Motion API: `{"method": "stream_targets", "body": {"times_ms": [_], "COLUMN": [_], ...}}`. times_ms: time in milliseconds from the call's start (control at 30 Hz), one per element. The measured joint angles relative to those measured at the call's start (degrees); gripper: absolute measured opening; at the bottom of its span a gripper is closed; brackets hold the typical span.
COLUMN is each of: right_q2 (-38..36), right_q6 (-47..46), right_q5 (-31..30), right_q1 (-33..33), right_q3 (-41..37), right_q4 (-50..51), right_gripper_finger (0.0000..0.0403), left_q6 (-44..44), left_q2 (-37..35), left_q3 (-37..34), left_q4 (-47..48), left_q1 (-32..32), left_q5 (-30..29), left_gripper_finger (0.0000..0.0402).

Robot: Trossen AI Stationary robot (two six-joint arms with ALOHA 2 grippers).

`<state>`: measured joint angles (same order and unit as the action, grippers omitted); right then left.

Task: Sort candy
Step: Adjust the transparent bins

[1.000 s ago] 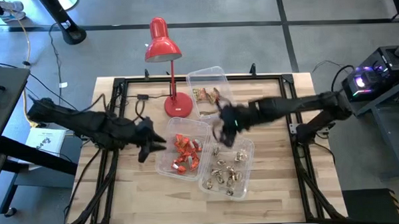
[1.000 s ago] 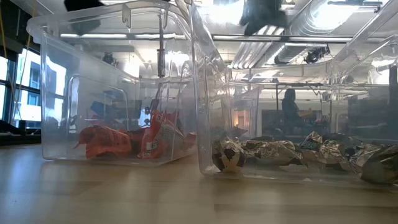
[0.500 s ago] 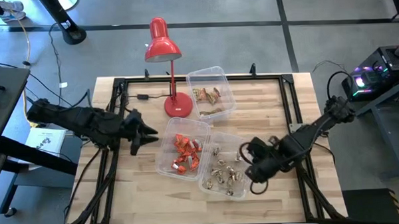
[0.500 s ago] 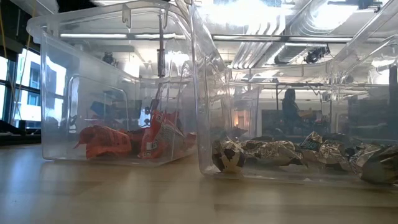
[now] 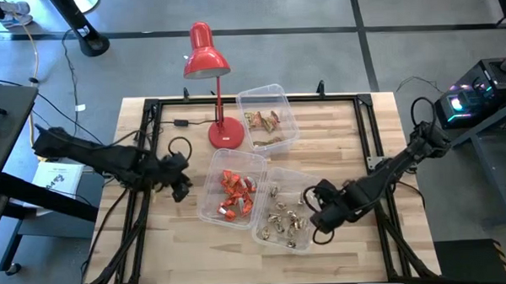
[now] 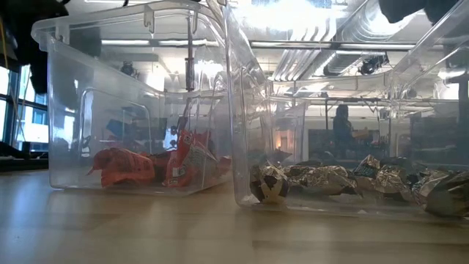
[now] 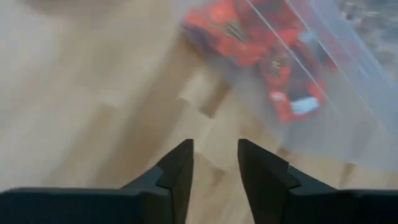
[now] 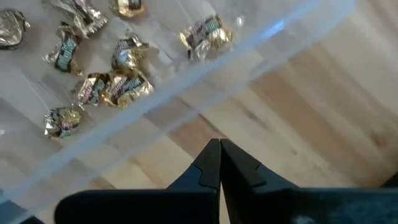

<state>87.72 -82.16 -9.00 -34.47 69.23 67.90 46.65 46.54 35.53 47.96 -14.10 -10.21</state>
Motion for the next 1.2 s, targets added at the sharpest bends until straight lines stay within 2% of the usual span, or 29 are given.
{"method": "stream_targets", "body": {"times_ms": [100, 333, 500, 633, 800, 933, 1000, 1100, 1200], "right_q2": [0.0, -0.1, -0.1, -0.1, -1.6, -5.4, -7.7, -10.1, -10.1], "right_q6": [2.1, 11.0, 19.6, 26.3, 33.3, 34.6, 35.7, 41.5, 48.2], "right_q5": [-1.9, -6.0, -10.0, -10.0, -8.1, -12.5, -13.4, -11.4, -8.1], "right_q1": [1.3, 8.3, 14.8, 19.4, 20.6, 22.9, 26.3, 34.0, 41.9], "right_q3": [0.2, 0.3, 0.2, 0.3, 3.0, 5.9, 6.1, 4.8, 3.0], "right_q4": [-0.2, 0.1, 0.0, 0.1, 3.6, 5.7, 3.3, -4.8, -15.9], "right_gripper_finger": [0.0000, 0.0000, 0.0000, 0.0000, 0.0000, 0.0000, 0.0000, 0.0000, 0.0000], "left_q6": [2.5, 8.8, 12.5, 15.3, 21.0, 21.8, 21.8, 20.6, 17.8], "left_q2": [0.2, 0.6, 1.1, 2.5, 2.6, 0.2, -1.4, -4.1, -6.5], "left_q3": [-5.3, -12.6, -13.2, -13.2, -12.9, -10.2, -8.6, -7.0, -6.8], "left_q4": [-9.1, -24.1, -29.1, -31.7, -27.0, -18.8, -13.7, -7.7, -5.5], "left_q1": [-1.6, -6.2, -8.6, -11.3, -13.7, -13.6, -13.2, -12.4, -11.1], "left_q5": [3.4, 3.8, 2.0, 1.8, 1.7, -2.4, -5.8, -10.3, -11.5], "left_gripper_finger": [0.0088, 0.0007, 0.0006, 0.0001, 0.0001, 0.0000, 0.0000, 0.0000, 0.0000]}}
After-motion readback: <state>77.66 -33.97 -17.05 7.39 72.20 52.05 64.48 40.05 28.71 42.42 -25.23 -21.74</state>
